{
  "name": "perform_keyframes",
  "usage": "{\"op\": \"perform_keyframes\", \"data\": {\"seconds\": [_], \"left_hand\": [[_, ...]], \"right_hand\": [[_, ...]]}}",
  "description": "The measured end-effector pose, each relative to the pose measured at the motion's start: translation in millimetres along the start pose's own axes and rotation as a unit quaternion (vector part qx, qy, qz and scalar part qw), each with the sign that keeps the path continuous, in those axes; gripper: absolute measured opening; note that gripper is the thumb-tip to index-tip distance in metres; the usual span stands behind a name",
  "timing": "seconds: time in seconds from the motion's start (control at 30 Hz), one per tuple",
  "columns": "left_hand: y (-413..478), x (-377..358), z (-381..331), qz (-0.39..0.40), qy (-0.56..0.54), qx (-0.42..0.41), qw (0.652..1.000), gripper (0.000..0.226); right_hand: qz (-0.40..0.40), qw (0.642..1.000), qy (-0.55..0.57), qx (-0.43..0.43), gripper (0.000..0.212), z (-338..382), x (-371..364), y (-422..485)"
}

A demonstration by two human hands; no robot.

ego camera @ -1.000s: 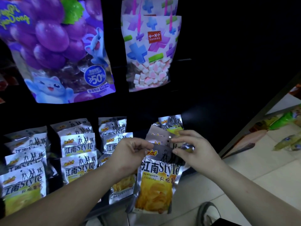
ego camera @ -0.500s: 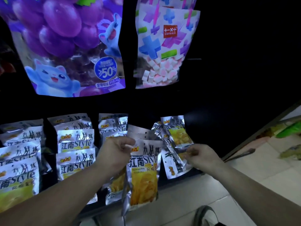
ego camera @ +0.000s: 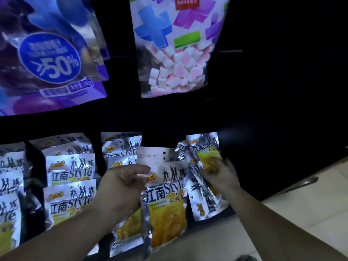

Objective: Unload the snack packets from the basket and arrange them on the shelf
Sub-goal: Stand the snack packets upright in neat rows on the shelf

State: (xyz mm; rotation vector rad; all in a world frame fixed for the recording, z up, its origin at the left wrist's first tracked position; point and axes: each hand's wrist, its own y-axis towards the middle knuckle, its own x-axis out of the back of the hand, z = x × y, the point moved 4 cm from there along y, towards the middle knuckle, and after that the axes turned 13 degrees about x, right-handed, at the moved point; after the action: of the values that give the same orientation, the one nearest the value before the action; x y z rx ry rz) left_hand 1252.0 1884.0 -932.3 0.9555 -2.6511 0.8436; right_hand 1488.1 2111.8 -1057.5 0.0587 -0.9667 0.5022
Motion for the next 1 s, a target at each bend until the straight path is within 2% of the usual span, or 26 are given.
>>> {"op": "perform_keyframes", "data": {"seconds": [0.13, 0.27, 0.47, 0.6, 0.77, 0.87, 1.0], "left_hand": [[2.4, -12.8, -4.2, 0.013, -0.007, -0.003, 1.000, 0.031], [3.3, -19.7, -7.5, 0.025, -0.005, -0.011, 1.000, 0.031], [4.0, -21.0, -4.7, 0.021, 0.015, -0.019, 0.999, 0.029], [9.6, -18.2, -1.8, -0.003, 0.011, -0.014, 1.000, 0.030], [5.8, -8.1, -8.5, -0.032, -0.014, -0.020, 0.999, 0.033], [-3.6, -6.7, -15.3, -0.024, -0.049, -0.019, 0.998, 0.034], [-20.2, -7.4, -28.9, 0.006, -0.108, -0.011, 0.994, 0.028]], "right_hand": [[0.032, 0.999, -0.025, -0.010, 0.089, -7.1, -10.5, 11.0], [-0.001, 0.996, -0.089, -0.018, 0.087, -6.9, -14.5, 12.0], [-0.038, 0.999, 0.008, -0.015, 0.065, -13.8, -8.3, 3.9], [-0.099, 0.993, 0.068, -0.005, 0.061, -1.9, 16.8, -5.0], [-0.170, 0.974, 0.126, 0.078, 0.051, 47.0, 64.6, -40.6], [-0.142, 0.973, 0.111, 0.148, 0.056, 87.8, 79.8, -75.6], [-0.019, 0.968, 0.029, 0.248, 0.069, 126.7, 67.5, -132.3]]}}
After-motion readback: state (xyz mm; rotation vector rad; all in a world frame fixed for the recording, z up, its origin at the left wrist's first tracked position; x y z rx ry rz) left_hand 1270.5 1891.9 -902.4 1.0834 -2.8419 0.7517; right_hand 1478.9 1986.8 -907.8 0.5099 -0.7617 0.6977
